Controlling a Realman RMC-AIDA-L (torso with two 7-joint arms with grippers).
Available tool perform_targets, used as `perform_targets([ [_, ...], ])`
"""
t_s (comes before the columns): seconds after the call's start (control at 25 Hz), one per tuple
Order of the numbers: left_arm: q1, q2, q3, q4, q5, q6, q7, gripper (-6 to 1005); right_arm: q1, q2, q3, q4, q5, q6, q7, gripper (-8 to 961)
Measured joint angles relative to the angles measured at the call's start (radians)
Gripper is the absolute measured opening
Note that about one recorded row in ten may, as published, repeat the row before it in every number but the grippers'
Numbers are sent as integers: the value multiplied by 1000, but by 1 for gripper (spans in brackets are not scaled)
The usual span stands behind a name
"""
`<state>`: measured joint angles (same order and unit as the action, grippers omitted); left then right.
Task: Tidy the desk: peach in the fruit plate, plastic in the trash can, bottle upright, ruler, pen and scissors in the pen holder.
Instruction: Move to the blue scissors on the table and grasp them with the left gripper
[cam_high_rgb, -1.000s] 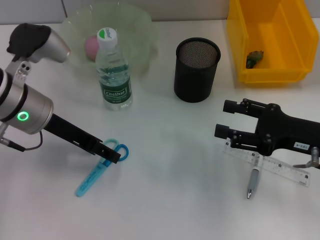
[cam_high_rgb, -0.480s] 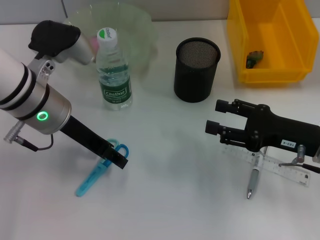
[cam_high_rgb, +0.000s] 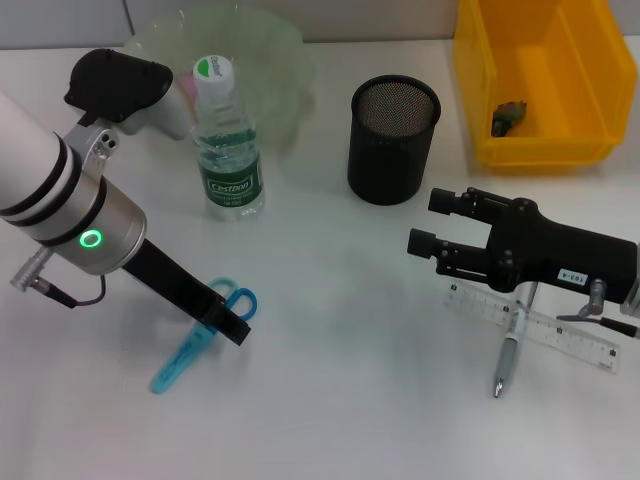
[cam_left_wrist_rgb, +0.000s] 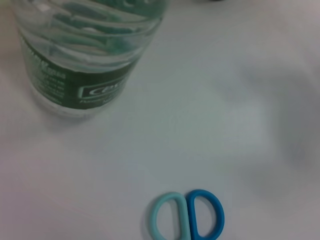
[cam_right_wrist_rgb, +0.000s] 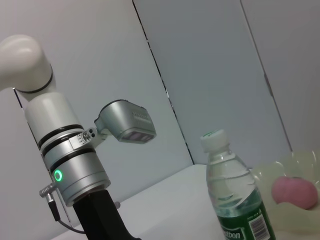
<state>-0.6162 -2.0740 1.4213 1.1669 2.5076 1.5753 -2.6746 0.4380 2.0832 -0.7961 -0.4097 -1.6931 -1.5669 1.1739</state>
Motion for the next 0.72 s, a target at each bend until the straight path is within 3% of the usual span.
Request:
perform_targets([
  [0.72, -2, -2, 29, -7, 55, -21, -24, 710, 14, 0, 0, 23, 11, 37, -10, 759],
])
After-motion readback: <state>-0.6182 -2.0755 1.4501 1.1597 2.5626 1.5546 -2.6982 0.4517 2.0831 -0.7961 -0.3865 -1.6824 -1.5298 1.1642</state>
